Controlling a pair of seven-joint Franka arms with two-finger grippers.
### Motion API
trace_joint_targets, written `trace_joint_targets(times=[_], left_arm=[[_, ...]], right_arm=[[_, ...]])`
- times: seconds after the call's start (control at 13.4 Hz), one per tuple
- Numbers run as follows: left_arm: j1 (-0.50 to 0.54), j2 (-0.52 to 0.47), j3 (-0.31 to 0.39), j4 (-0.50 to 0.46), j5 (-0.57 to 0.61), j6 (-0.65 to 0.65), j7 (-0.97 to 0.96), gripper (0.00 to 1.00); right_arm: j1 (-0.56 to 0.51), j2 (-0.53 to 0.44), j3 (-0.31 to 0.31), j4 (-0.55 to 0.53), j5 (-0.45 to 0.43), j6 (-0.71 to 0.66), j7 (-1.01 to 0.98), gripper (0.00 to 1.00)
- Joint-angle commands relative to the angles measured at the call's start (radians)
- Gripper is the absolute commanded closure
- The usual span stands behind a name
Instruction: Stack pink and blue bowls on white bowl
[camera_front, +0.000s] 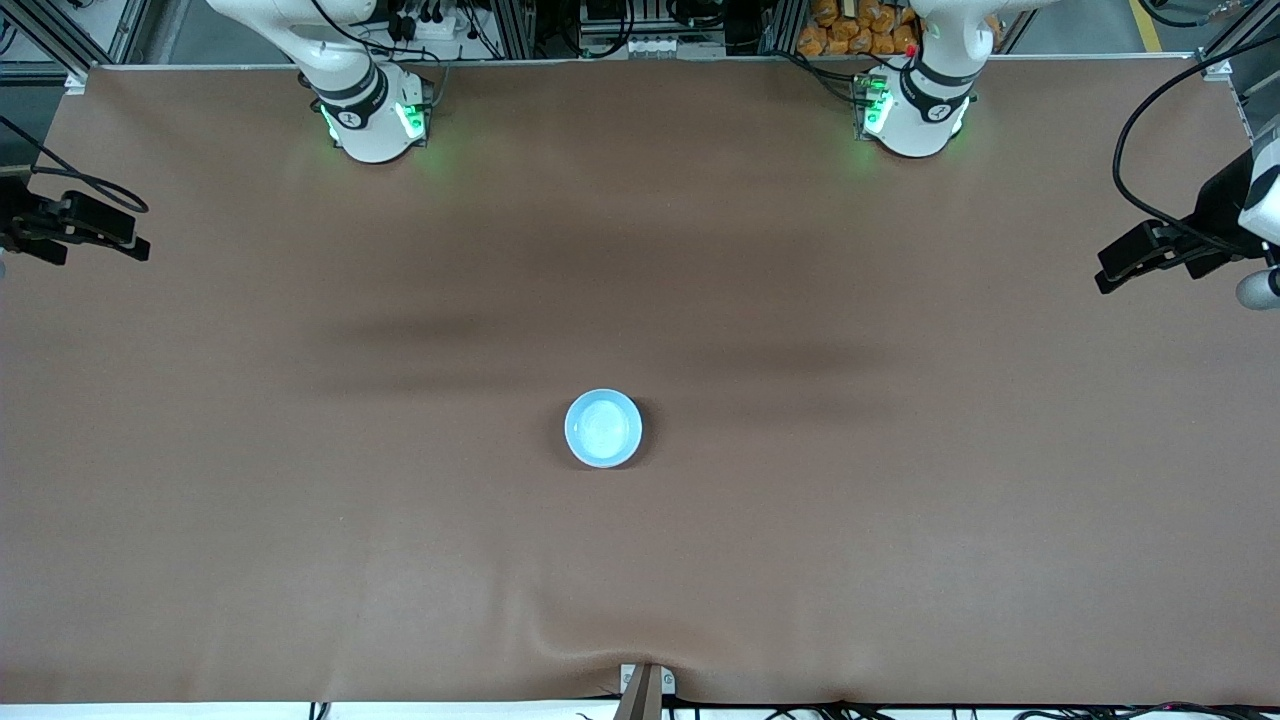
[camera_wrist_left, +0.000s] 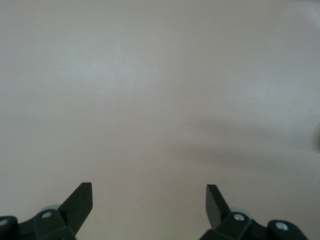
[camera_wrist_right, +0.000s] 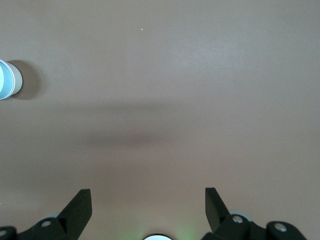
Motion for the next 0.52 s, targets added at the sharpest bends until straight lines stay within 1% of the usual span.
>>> trace_joint_targets(times=[0.0,0.22,0.45], left_arm=[[0.009,-0.017,-0.005,0.001,0.0,-0.004,0.014,0.0],[0.025,-0.048,-0.01,-0.041,-0.01,-0.005,0.018,0.0],[0.022,-0.04,-0.01,-0.027,-0.009,-0.009,0.02,0.0]], right_arm=[[-0.014,-0.004,0.027,0.006,-0.013,-0.007,0.045,0.0],[-0.016,-0.003,0.038,0.007,-0.036,-0.006,0.045,0.0],[-0.016,-0.003,0.04,0.006,-0.036,-0.006,0.045,0.0]])
